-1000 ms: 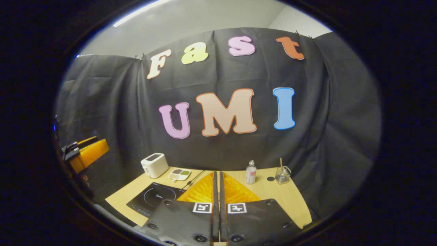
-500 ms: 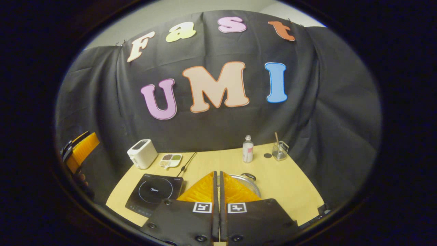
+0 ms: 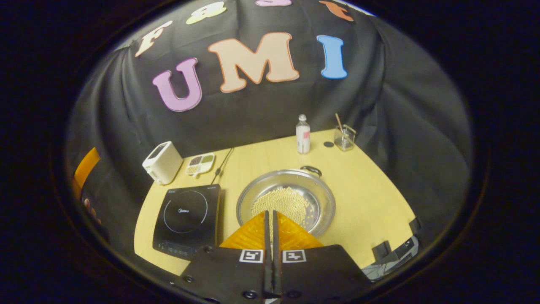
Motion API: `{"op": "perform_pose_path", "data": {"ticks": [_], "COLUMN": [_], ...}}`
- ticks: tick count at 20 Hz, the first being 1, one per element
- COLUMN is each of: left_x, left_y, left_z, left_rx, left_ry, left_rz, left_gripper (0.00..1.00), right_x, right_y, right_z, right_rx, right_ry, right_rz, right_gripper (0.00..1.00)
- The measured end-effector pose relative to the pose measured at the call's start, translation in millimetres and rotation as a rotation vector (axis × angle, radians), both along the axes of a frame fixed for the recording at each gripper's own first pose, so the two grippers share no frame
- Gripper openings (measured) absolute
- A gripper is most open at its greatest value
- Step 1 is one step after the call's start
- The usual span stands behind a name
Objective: First push the handle of the pot to place it horizontally, then grasp the pot with both hands and set it on the induction cooktop.
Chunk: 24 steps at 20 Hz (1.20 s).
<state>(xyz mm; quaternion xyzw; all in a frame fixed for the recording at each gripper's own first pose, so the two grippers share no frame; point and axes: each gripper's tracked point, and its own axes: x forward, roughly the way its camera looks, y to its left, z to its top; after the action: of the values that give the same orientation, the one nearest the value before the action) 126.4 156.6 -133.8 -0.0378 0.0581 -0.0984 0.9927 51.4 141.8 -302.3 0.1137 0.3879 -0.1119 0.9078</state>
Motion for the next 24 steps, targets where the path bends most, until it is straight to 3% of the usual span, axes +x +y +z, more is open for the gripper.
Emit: {"op": "perform_pose_path", "data": {"ticks": [4, 5, 8, 15, 24], "left_x": [1, 0, 0, -2, -7], "left_y": [20, 24, 28, 26, 40], "left_z": [-17, -20, -24, -29, -32], "left_rx": [0.0, -0.005, -0.012, -0.002, 0.016], "left_ry": [0.026, 0.037, 0.049, 0.057, 0.067], "left_rz": [0.035, 0.043, 0.055, 0.048, 0.075], "left_gripper": [0.96, 0.96, 0.96, 0.96, 0.96], "right_x": [-12, -15, -34, -55, -53], "right_y": [6, 9, 13, 21, 35], "right_z": [-43, -54, -86, -142, -190], "right_rx": [0.007, 0.018, 0.041, 0.089, 0.197], "right_ry": [0.095, 0.12, 0.202, 0.328, 0.444], "right_rz": [0.022, 0.023, 0.013, -0.017, -0.15], "right_gripper": [0.02, 0.08, 0.0, 0.02, 0.0]}}
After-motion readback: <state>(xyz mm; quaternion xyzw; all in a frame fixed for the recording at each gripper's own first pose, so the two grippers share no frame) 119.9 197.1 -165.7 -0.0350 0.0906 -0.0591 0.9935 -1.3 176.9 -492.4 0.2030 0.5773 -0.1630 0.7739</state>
